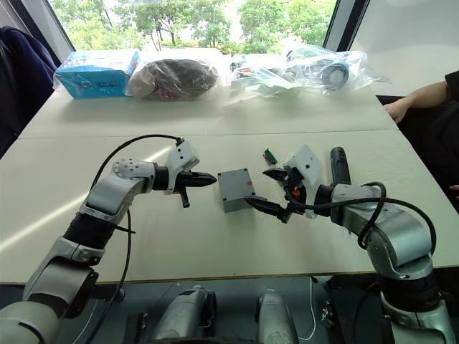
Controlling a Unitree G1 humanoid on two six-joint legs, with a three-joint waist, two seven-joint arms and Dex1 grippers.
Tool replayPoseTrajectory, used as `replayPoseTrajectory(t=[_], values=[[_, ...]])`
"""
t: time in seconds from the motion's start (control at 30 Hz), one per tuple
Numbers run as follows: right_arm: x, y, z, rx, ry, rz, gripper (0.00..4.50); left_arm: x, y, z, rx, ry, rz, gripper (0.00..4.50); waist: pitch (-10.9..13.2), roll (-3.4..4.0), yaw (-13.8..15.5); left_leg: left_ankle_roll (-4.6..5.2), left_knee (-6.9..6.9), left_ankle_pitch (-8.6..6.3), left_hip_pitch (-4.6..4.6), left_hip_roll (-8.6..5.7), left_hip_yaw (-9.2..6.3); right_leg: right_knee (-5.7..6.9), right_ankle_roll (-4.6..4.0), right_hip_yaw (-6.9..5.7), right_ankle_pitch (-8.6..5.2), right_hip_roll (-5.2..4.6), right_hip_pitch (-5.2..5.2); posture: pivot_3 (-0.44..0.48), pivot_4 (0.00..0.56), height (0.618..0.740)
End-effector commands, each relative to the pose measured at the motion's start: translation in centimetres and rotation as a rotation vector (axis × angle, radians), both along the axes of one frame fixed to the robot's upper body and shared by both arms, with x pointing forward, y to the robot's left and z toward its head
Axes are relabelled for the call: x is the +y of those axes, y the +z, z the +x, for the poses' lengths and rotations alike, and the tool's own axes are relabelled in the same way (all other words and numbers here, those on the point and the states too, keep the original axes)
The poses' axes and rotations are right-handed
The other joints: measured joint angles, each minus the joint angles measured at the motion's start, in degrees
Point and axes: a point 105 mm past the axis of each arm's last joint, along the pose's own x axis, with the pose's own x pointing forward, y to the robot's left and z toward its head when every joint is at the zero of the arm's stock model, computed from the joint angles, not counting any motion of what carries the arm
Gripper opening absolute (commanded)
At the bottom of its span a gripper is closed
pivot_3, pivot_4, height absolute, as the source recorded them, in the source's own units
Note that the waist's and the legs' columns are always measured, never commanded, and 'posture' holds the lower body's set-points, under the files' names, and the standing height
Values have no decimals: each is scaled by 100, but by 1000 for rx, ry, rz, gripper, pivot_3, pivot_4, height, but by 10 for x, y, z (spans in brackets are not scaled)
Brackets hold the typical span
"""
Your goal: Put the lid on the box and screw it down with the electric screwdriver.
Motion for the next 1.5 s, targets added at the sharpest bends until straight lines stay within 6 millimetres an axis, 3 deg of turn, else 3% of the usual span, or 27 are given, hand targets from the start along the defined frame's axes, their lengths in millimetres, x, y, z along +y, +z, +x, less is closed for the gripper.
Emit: replayPoseTrajectory(t=[0.03,0.2,0.33,0.6,0.73,0.9,1.03,1.13,1.2,1.3,1.4,1.5], values=[[0,-7,-1,1,21,-59,4480,5,6,-7,-23,-21,20,0,0,0,-12,0,0,0,0,0,0,-1,0,0,0,0,0,0,150,740],[8,-32,-3,41,29,-105,4480,5,-10,-19,7,-64,64,0,0,0,-5,0,0,0,0,1,1,0,-1,0,-1,2,-2,0,150,740],[19,-47,-9,73,41,-97,4480,-5,-5,-13,-10,-49,27,0,0,-1,11,0,5,0,-3,-1,0,0,-2,0,-1,-2,0,0,150,740],[29,-51,-14,81,32,-66,4480,-12,0,-7,-13,-39,-13,0,0,0,-9,0,8,0,0,-1,0,2,0,0,0,2,1,0,150,740],[18,-41,-7,40,-7,-81,4480,-7,0,-8,-3,-37,-5,0,0,0,-1,0,8,0,-1,-1,0,1,-1,0,0,2,1,0,150,740],[5,-28,-5,25,-1,-83,4480,-1,-8,-24,49,-80,24,0,0,0,-7,0,8,0,-1,0,0,0,-1,0,-1,1,2,0,150,740],[4,9,-5,35,45,123,4480,1,-7,-29,56,-89,26,0,1,-1,-7,0,7,0,0,4,-1,0,-2,0,-1,1,2,0,150,740],[-8,34,18,-27,-32,210,4480,11,3,-25,41,-71,3,0,1,-2,-9,0,7,0,1,4,-1,0,-4,1,-1,0,2,0,150,740],[-27,28,52,-68,-163,143,4480,23,14,-26,27,-70,-12,0,1,-3,-18,0,7,0,2,5,-2,-1,-8,0,-3,0,4,0,150,740],[-43,14,86,-102,-269,69,4480,34,24,-32,50,-56,-56,0,1,-2,-23,0,4,0,3,4,1,1,-17,0,-8,1,0,0,150,740],[-47,5,116,-161,-307,-1,4480,39,35,-31,63,-10,-126,0,4,1,-31,0,-1,0,0,0,7,-1,-3,0,-1,1,-4,0,150,740],[-42,-10,134,-149,-276,-39,4480,40,29,-31,70,30,-126,0,4,2,-79,0,-1,0,0,-4,19,-2,0,4,1,1,-6,0,150,740]])
